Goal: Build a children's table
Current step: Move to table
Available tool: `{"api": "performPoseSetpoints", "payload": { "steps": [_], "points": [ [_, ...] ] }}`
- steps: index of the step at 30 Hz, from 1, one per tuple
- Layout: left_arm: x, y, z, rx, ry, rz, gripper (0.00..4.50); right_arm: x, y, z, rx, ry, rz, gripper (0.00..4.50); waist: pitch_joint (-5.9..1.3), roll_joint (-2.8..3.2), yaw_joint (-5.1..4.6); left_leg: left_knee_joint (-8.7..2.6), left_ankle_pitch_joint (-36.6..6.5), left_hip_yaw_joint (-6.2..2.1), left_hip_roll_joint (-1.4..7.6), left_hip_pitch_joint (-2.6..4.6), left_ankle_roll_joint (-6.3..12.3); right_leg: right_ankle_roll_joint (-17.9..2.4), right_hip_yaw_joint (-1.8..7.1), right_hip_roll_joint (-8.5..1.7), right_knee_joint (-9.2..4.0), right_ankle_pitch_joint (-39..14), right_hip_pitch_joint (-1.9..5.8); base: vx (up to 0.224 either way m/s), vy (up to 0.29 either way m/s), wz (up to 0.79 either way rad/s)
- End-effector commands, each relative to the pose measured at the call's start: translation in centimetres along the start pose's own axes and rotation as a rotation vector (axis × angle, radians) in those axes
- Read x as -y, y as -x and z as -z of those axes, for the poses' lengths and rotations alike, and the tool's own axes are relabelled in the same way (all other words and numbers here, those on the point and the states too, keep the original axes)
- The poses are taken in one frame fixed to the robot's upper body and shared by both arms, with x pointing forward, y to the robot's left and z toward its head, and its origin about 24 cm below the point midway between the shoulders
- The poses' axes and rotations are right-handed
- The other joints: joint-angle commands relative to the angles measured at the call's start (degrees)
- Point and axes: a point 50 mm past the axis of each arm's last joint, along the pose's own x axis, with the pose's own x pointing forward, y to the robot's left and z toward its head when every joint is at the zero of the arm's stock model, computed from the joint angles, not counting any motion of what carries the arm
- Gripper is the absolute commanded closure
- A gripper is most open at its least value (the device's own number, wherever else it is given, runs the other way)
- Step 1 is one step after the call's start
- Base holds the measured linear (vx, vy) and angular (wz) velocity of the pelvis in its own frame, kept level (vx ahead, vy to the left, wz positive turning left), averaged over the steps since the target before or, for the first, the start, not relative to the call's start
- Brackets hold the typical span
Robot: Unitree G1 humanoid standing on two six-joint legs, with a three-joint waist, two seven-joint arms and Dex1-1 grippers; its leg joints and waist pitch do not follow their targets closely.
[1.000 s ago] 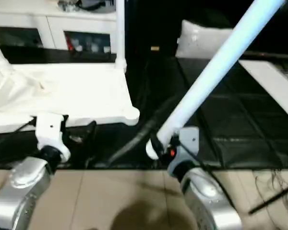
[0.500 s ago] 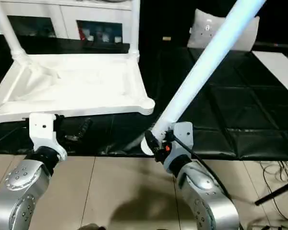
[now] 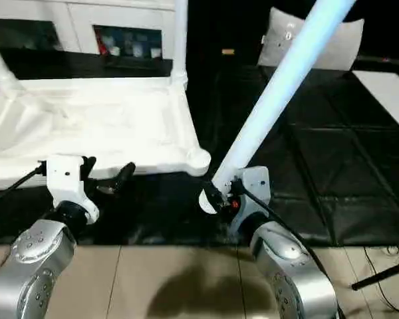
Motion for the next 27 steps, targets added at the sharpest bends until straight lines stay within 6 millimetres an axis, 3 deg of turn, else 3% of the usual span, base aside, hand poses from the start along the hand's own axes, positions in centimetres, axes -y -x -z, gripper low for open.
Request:
{"api": "performPoseSetpoints", "payload": {
  "steps": [1,2,3,4,5,6,7,8,9,10,11,12,13,14,15,16,17,18,19,20,21,22,23,24,25,26,27],
  "points": [
    [0.8,0.2,0.5,-0.027,-0.009,0.04,0.0,0.4,0.2,-0.4,0.015,0.017,0.009,2.6,-4.07,-0.63,1.66,-0.39,14.3,-0.46,-2.0,-1.95,15.58,1.1,3.34,1.62,-1.4,27.2,6.53,0.174,-0.049,0.12],
    [0.8,0.2,0.5,-0.029,-0.009,0.047,0.0,0.3,0.2,-0.4,0.014,0.018,0.008,2.6,-4.31,0.06,2.03,-0.81,15.5,-1.05,-1.21,-0.82,14.6,2.9,2.88,2.58,-0.37,29.8,6.3,0.172,-0.045,0.15],
    [0.9,0.3,0.6,-0.03,-0.009,0.051,0.0,0.3,0.2,-0.4,0.014,0.019,0.007,2.6,-4.74,1.84,-0.83,-1.41,25.1,-7.39,4.77,10.36,20.4,6.5,0.06,2.97,5.64,20.2,-5.02,0.166,-0.093,-0.01],
    [1.0,0.3,0.7,-0.034,-0.008,0.058,0.0,0.3,0.2,-0.3,0.012,0.021,0.006,2.6,-5.68,1.35,-3.83,-1.92,34.9,-12.83,9.94,15.79,27.8,8.9,-0.21,0.7,9.19,4.6,-11.88,0.166,-0.093,-0.01],
    [1.0,0.4,0.8,-0.04,-0.009,0.059,0.0,0.3,0.2,-0.3,0.009,0.028,0.007,2.6,-4.21,1.21,-3.25,-1.19,42.2,-12.35,12.11,14.22,31.04,7.1,1.46,-2.57,10.47,-6.7,-14.94,0.061,-0.129,-0.14],
    [1.0,0.5,1.0,-0.047,-0.012,0.056,0.0,0.3,0.2,-0.3,0.006,0.044,0.002,2.6,-3.56,0.37,-3.43,-3.69,33.1,-6.98,8.26,8.1,25.56,2.5,1.76,-2.18,10.18,4.0,-13.04,-0.078,-0.102,-0.07],
    [1.0,0.5,1.0,-0.048,-0.009,0.051,0.0,0.3,0.3,-0.4,0.006,0.053,-0.01,2.6,-2.8,-2.23,-1.93,-2.67,16.1,-0.7,0.92,5.89,17.2,-2.3,2.82,-1.4,1.34,14.7,-9.66,-0.035,-0.156,-0.05],
    [1.0,0.5,1.0,-0.049,-0.005,0.05,0.0,0.3,0.4,-0.5,0.007,0.055,-0.014,2.6,-2.81,-4.18,-1.3,-1.78,6.1,0.62,-2.07,3.45,14.51,0.4,5.7,-1.32,-0.69,9.5,-5.97,-0.013,-0.099,-0.01],
    [1.0,0.6,1.0,-0.049,-0.006,0.05,0.0,0.3,0.4,-0.5,0.005,0.058,-0.017,2.6,-4.16,-5.23,-0.02,6.62,-3.5,-0.96,-4.18,-2.57,8.7,2.4,11.63,-7.38,-2.35,-6.0,2.39,0.141,-0.089,-0.13],
    [1.0,0.6,1.0,-0.049,-0.006,0.05,0.0,0.3,0.4,-0.5,0.005,0.058,-0.018,2.6,-3.97,-3.96,1.12,7.32,-1.8,-1.64,-3.62,-2.68,5.66,0.8,11.01,-7.73,-1.93,-6.6,2.61,0.098,-0.034,-0.14],
    [0.9,0.6,1.1,-0.051,-0.009,0.051,0.0,0.3,0.5,-0.5,0.003,0.063,-0.025,2.6,-2.28,-4.01,0.68,8.07,2.2,-2.19,-3.12,-4.13,0.26,-0.6,9.0,-6.95,-2.38,0.6,1.72,0.142,-0.079,-0.26],
    [0.7,0.7,1.2,-0.057,-0.018,0.038,0.0,0.4,0.5,-0.4,0.0,0.064,-0.03,2.6,-1.68,-3.3,0.77,7.96,4.1,-2.36,-2.4,-3.9,-1.17,-3.5,8.24,-7.93,-3.33,-0.4,0.84,0.102,-0.058,-0.23],
    [0.6,0.8,1.2,-0.059,-0.023,0.03,0.0,0.5,0.5,-0.4,-0.002,0.063,-0.031,2.6,-1.18,-2.85,0.94,7.28,5.8,-2.31,-1.6,-3.67,-2.33,-6.7,7.28,-8.29,-4.59,-4.2,0.08,0.102,-0.058,-0.23],
    [0.5,0.8,1.2,-0.055,-0.022,0.023,0.0,0.6,0.5,-0.4,-0.002,0.062,-0.032,2.6,-0.22,-0.9,1.2,4.25,7.9,-3.09,1.41,-3.13,-2.13,-13.6,5.5,-8.98,-6.92,-15.9,-1.68,0.103,0.008,-0.13],
    [0.5,0.9,1.2,-0.058,-0.021,0.022,0.0,0.6,0.5,-0.4,-0.002,0.062,-0.032,2.6,0.12,1.08,0.93,0.07,5.1,-3.58,3.59,-2.75,-1.19,-15.3,3.44,-6.86,-7.13,-20.5,-1.0,0.113,0.073,-0.02],
    [0.4,0.9,1.2,-0.066,-0.015,0.021,0.0,0.7,0.5,-0.3,-0.001,0.061,-0.033,2.6,-0.26,2.76,0.65,-3.11,-0.7,-4.76,5.64,-1.68,-2.47,-13.9,2.2,-4.0,-5.18,-17.1,-0.9,0.113,0.073,-0.02],
    [0.4,1.0,1.2,-0.066,-0.014,0.024,0.0,0.7,0.5,-0.4,0.002,0.058,-0.036,2.6,-0.82,3.97,-1.81,-6.44,-13.5,-8.38,8.43,0.27,-3.87,-11.2,-0.05,0.87,2.29,-7.9,-3.42,0.12,0.106,0.03],
    [0.3,1.1,1.0,-0.061,-0.011,0.062,0.0,0.6,0.5,-0.7,0.038,0.031,-0.065,2.6,-2.53,3.46,-1.84,-5.33,-6.8,-9.89,9.48,2.76,0.33,-8.3,0.86,-0.31,4.28,2.4,-5.49,0.109,0.083,0.04],
    [0.3,1.2,0.9,-0.059,-0.013,0.078,0.0,0.5,0.6,-0.8,0.05,0.023,-0.072,2.6,-3.5,3.35,-1.62,-2.7,18.3,-9.91,8.57,3.51,5.51,-6.2,1.71,-1.65,4.19,11.9,-7.25,0.109,0.083,0.04],
    [0.3,1.2,0.9,-0.058,-0.014,0.085,0.0,0.5,0.6,-0.8,0.05,0.021,-0.075,2.6,-3.64,2.9,-1.05,-1.42,32.1,-9.45,8.24,3.03,6.89,-5.1,2.62,-2.61,3.54,16.6,-7.57,0.105,0.051,0.02],
    [0.2,1.3,0.6,-0.047,-0.022,0.131,0.0,0.4,0.6,-0.7,0.043,0.009,-0.096,2.6,-4.15,1.48,-0.05,0.12,46.6,-6.93,5.36,1.05,4.91,-4.8,4.67,-4.79,1.64,26.4,-6.3,0.076,0.024,0.04],
    [0.0,1.3,0.5,-0.056,-0.035,0.168,0.0,0.5,0.6,-0.8,0.043,0.024,-0.101,2.6,-4.15,1.48,-0.05,0.12,46.6,-6.93,5.36,1.05,4.91,-4.8,4.67,-4.79,1.64,26.4,-6.3,0.076,0.024,0.04],
    [-0.1,1.3,0.4,-0.065,-0.043,0.193,0.0,0.5,0.7,-0.8,0.044,0.036,-0.104,2.6,-4.3,0.9,0.83,-0.39,38.0,-4.82,3.24,-1.79,3.18,-5.4,5.07,-5.06,1.97,34.9,-3.6,0.0,0.0,0.0],
    [-0.2,1.2,0.2,-0.086,-0.068,0.259,0.0,0.7,0.8,-0.8,0.044,0.031,-0.114,2.6,-4.09,0.55,1.64,-1.35,23.1,-3.68,3.24,-2.84,1.29,-5.3,5.0,-5.62,1.54,37.4,-2.66,0.0,0.0,0.0],
    [-0.3,1.1,0.2,-0.106,-0.097,0.315,0.0,0.7,0.8,-0.8,0.052,0.016,-0.132,2.6,-3.69,0.39,1.71,-2.02,16.0,-3.5,3.54,-2.99,0.35,-5.6,4.93,-5.82,1.13,35.6,-2.46,0.0,0.0,0.0],
    [-0.3,1.1,0.3,-0.116,-0.113,0.341,0.0,0.7,0.8,-0.9,0.056,0.008,-0.142,2.6,-2.95,0.57,1.92,-3.29,5.3,-3.73,4.34,-2.57,-1.37,-7.4,4.44,-5.67,0.35,26.8,-2.34,0.0,0.0,0.0],
    [-0.4,1.1,0.4,-0.15,-0.154,0.411,0.0,0.7,0.9,-0.9,0.059,0.009,-0.155,2.6,-2.4,1.06,1.73,-4.32,-2.5,-4.18,5.37,-1.56,-2.37,-10.9,4.06,-5.28,-0.14,15.2,-2.82,-0.064,-0.026,0.03]
  ]
}}
